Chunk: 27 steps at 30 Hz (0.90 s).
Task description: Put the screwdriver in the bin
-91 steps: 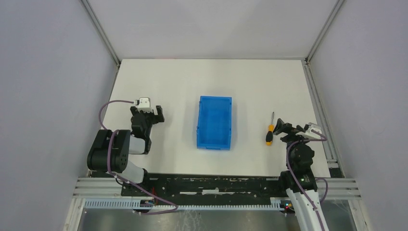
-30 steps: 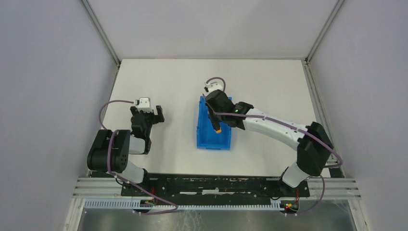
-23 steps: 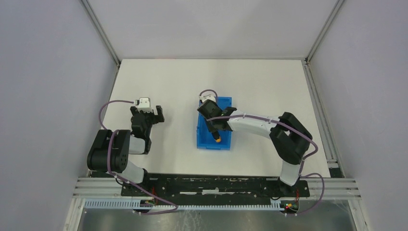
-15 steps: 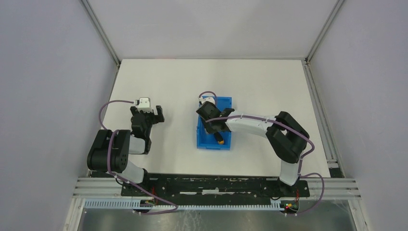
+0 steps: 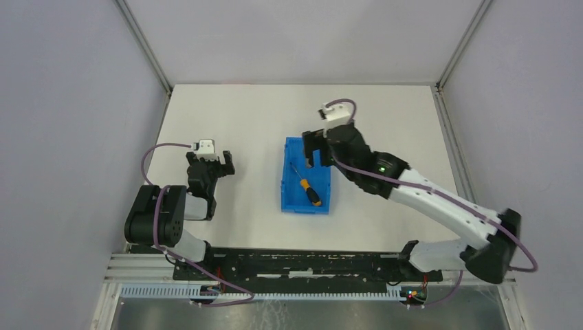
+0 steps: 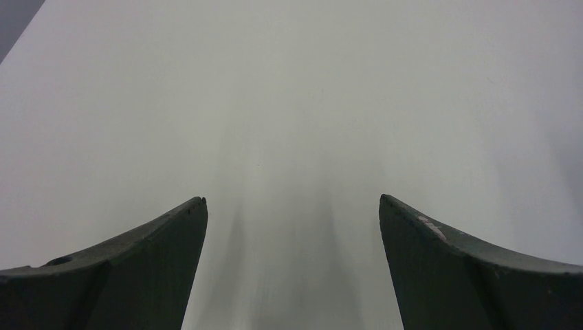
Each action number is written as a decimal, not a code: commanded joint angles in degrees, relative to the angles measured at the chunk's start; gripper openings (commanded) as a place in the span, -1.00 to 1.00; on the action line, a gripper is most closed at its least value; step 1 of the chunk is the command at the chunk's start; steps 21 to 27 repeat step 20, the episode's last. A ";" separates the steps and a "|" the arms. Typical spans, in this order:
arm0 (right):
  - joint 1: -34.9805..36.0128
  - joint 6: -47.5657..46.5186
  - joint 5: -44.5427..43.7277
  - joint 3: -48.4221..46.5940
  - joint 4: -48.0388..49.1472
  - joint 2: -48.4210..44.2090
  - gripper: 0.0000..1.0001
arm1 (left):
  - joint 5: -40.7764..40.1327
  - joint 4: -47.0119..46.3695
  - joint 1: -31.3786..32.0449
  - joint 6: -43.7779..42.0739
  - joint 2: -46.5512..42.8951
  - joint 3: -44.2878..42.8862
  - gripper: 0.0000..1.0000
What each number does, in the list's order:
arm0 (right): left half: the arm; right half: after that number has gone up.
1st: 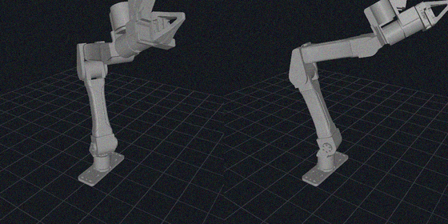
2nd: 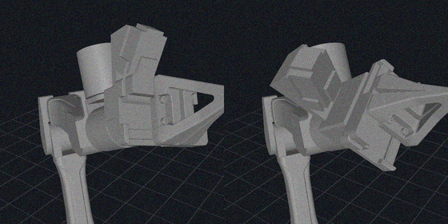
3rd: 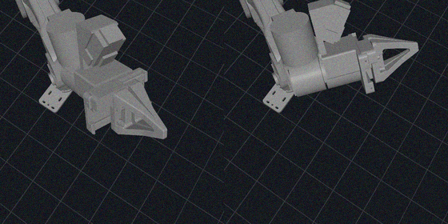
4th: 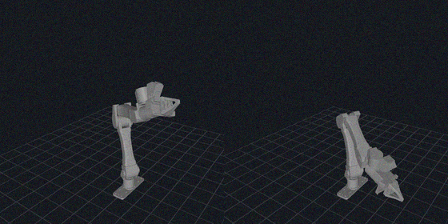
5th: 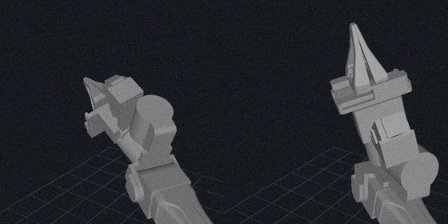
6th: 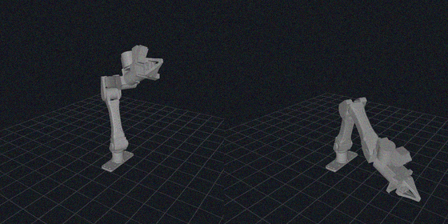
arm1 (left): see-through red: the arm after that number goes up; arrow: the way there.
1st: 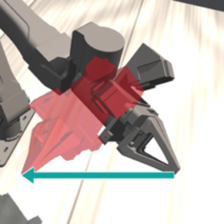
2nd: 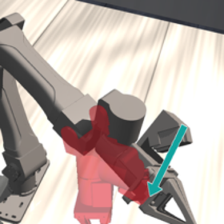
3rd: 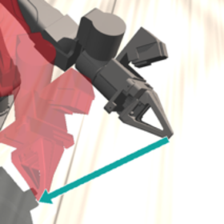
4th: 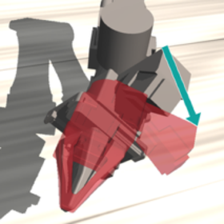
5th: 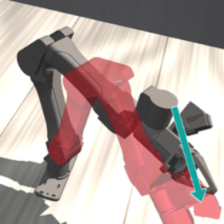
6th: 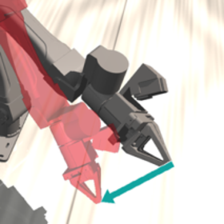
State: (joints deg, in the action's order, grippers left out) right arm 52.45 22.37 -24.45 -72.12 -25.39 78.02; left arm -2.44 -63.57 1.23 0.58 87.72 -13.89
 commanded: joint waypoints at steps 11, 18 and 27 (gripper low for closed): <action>-20.89 -4.71 -2.55 44.51 12.12 -27.85 0.96 | 0.24 -2.71 -0.27 0.91 0.15 -0.58 1.00; -20.91 -3.52 -4.19 55.72 21.19 -29.16 0.96 | 0.24 -2.69 -0.27 0.91 0.07 -0.56 1.00; -20.94 -3.45 -4.64 56.26 22.18 -29.38 0.96 | 0.24 -2.70 -0.27 0.91 0.17 -0.54 1.00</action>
